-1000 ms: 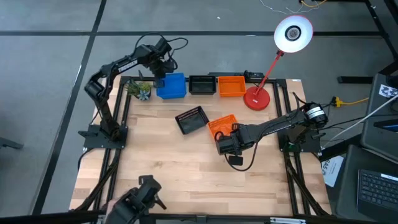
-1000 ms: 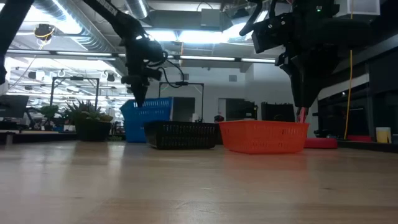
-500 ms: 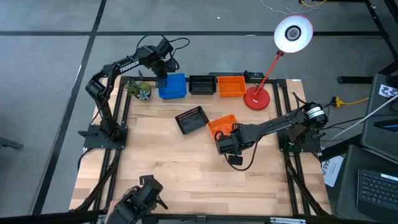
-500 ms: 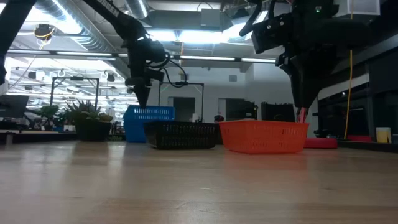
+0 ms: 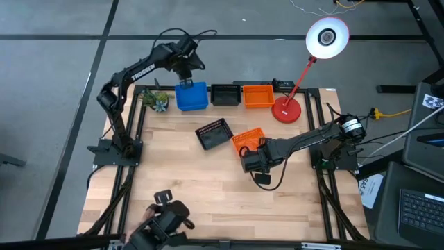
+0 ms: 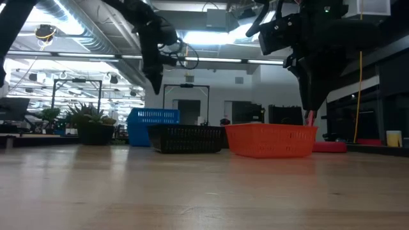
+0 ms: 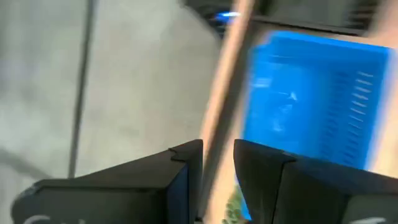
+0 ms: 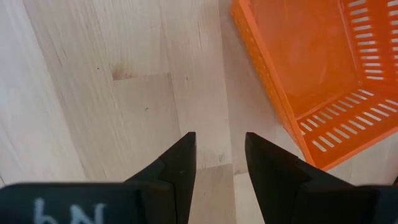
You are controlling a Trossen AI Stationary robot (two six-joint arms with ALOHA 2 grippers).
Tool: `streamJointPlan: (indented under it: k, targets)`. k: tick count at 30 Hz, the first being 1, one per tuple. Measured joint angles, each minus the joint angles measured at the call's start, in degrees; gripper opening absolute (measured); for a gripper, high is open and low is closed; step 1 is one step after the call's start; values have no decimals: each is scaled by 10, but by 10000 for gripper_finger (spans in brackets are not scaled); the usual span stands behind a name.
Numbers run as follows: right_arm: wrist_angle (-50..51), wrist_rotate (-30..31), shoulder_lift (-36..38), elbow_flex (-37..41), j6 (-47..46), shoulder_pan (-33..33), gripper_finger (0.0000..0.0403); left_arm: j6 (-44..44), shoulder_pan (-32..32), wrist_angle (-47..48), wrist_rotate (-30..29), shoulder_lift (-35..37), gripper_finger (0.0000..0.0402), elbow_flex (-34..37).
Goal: Stack baskets by color
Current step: Stack the bottom blue bin on top of the top blue bins
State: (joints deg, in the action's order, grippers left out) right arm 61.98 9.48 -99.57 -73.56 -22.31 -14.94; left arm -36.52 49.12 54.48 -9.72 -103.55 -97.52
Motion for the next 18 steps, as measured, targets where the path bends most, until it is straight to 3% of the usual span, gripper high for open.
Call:
streamJointPlan:
  k: [6,13,18]
  targets:
    - [1,17,0,0,-12,-3,139,78,-31,-78,-140,-6,81,54]
    - [3,29,0,0,-9,-11,139,85,-55,-205,-192,-7,80,157]
    - [6,29,0,0,-12,-11,138,79,-56,-268,-195,-7,80,194]
